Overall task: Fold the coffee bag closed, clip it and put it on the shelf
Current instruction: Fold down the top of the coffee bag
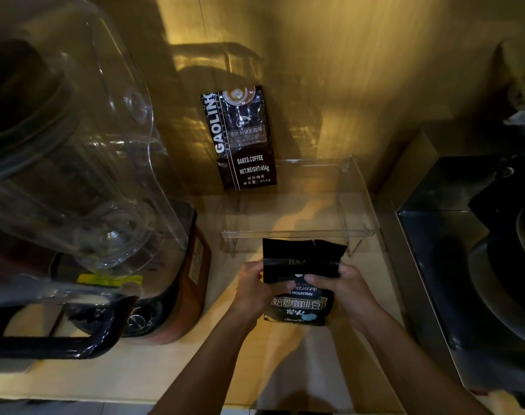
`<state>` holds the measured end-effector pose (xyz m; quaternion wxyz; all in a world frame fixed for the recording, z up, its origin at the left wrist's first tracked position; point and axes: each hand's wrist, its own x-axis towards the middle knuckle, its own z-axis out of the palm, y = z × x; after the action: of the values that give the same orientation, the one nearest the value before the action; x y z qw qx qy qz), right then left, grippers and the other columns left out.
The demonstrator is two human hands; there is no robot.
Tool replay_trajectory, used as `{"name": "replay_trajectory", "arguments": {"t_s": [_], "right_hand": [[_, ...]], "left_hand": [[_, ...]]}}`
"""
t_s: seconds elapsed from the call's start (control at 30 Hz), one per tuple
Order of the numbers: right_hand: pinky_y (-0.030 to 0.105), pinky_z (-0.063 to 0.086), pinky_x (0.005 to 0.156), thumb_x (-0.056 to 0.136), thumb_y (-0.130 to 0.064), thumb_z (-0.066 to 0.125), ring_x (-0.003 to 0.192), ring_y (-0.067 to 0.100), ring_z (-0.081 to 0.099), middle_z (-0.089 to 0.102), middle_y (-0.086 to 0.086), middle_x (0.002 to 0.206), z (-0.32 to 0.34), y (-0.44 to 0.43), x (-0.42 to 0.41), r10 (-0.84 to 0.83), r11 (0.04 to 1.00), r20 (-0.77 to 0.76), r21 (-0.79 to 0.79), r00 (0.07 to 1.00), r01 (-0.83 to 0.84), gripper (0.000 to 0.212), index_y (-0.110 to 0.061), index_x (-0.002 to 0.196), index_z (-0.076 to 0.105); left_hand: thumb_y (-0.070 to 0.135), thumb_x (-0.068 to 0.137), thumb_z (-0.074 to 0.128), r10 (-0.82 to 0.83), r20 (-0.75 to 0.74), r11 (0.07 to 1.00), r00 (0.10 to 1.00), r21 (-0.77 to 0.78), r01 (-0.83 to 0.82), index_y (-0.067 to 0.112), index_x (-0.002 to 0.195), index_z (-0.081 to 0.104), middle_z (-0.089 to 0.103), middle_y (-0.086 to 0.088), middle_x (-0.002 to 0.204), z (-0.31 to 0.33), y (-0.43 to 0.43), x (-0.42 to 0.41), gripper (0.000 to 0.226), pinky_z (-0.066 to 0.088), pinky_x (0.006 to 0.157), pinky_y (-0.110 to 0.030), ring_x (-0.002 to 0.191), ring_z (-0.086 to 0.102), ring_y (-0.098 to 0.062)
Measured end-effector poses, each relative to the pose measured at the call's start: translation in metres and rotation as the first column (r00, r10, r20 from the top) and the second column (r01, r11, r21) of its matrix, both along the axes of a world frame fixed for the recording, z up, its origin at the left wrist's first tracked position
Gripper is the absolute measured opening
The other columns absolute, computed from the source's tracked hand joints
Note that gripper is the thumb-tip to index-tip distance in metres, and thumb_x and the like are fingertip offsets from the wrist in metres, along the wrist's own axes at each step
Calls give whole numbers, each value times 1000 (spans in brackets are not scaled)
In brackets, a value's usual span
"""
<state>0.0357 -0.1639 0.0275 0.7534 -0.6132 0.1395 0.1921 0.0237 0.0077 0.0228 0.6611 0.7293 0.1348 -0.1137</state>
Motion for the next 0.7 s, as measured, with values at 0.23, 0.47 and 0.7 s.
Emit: {"name": "replay_trajectory", "arguments": {"t_s": [0.23,0.47,0.7], "right_hand": [[27,54,59,60,5,75,71,21,69,72,6,76,-5,8,-9,-20,999,87,-26,996,22,36,-5,93,67],[23,54,51,61,1,74,64,21,69,73,5,67,-3,9,-15,-63,997,73,43,995,60,29,1,88,65],[22,54,52,70,-12,69,72,24,70,76,8,76,3,10,-19,-72,991,59,119,996,64,25,-2,92,67]], "left_hand": [[0,64,76,-51,2,986,999,-158,50,21,74,72,76,4,70,0,-4,-7,24,53,58,-19,72,70,-14],[10,66,72,-3,-24,945,1000,-328,-5,18,80,73,76,-1,75,-2,-8,-22,15,55,58,-21,73,71,-17],[12,79,63,93,-67,929,993,-352,-111,6,86,71,76,-8,80,2,-13,-22,12,55,60,-24,77,70,-25]]}}
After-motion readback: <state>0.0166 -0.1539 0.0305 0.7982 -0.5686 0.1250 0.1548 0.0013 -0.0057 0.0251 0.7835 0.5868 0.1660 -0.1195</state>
